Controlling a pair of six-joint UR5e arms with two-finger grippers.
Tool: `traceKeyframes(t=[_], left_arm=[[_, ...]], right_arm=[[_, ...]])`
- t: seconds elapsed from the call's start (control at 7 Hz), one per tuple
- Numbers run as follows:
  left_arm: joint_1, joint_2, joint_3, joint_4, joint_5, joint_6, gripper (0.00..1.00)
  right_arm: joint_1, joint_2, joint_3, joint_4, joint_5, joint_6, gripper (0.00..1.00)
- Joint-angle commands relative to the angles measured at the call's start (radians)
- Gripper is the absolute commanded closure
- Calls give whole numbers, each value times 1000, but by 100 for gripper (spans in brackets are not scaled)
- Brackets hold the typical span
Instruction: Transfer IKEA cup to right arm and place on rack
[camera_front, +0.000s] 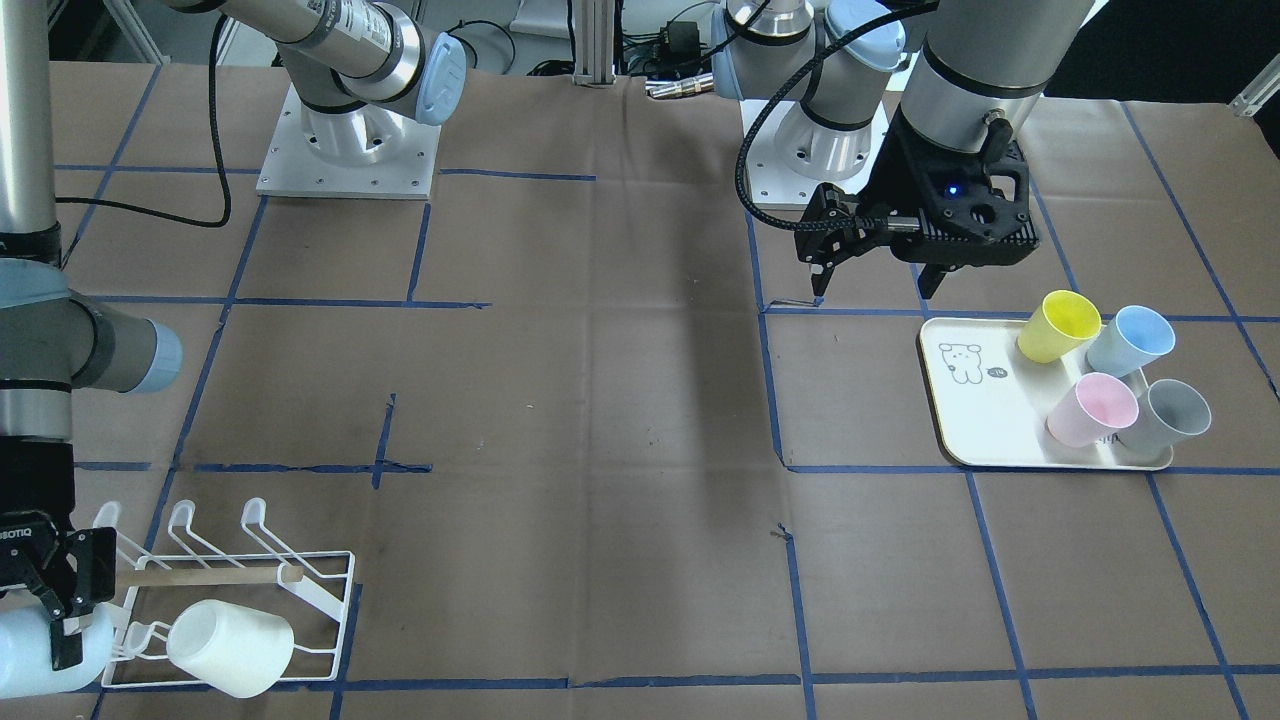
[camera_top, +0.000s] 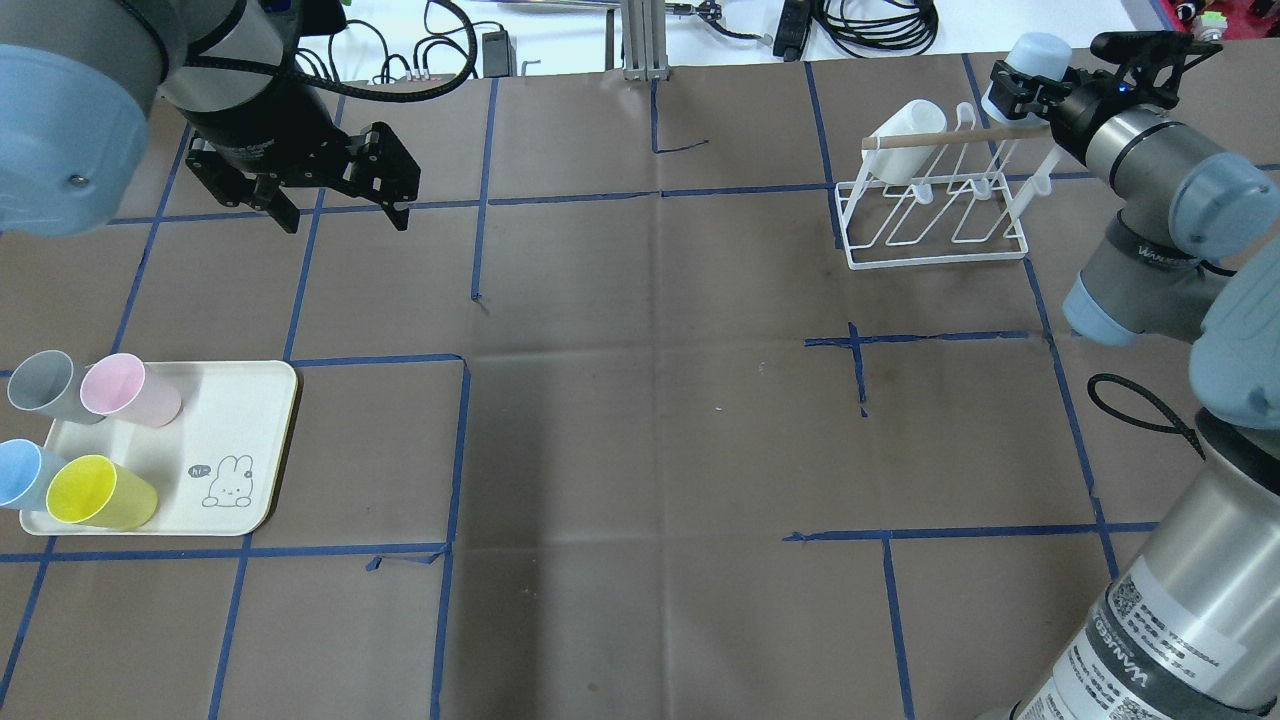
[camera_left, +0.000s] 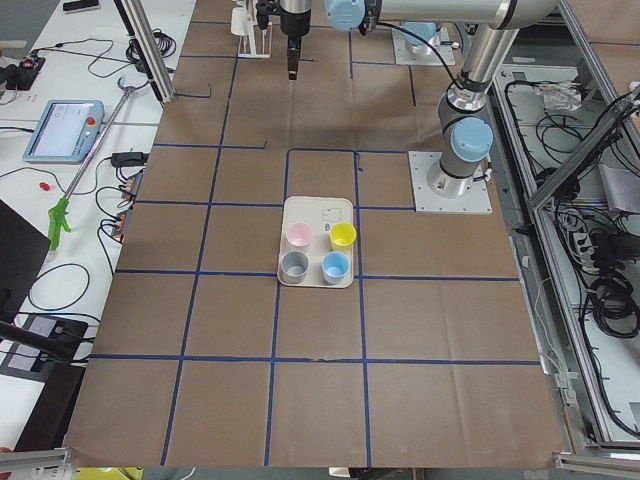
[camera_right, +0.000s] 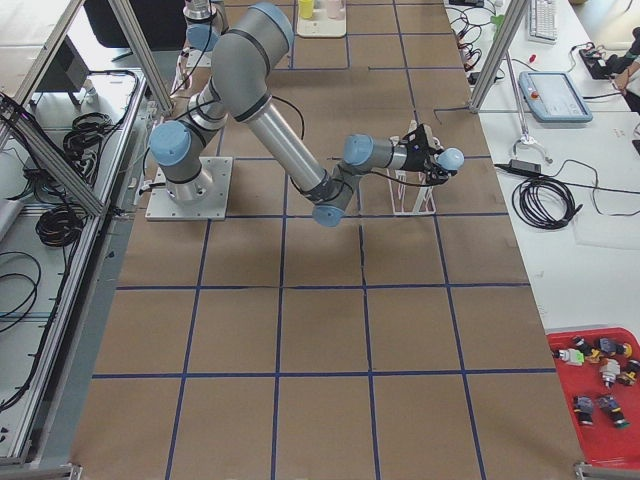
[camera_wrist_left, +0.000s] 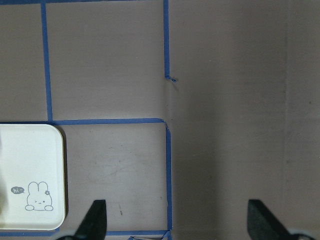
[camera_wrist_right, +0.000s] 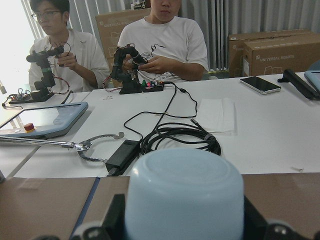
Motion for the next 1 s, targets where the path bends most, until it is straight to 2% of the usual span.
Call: traceKeyframes(t=[0.0,0.43,0.57,0.86], left_arm=[[-1,-1,0,1,1,-1,1],[-1,0,-2,1,0,-1,1],[-1,3,-3,1,0,-1,1],[-1,5,-5,1,0,-1,1]], right_arm=[[0,-1,0,4,1,4,0],[1,-15,-16,39,0,5,0],[3,-63,-17,126,-3,7,0],[9,-210,-17,436,-16,-7,0]])
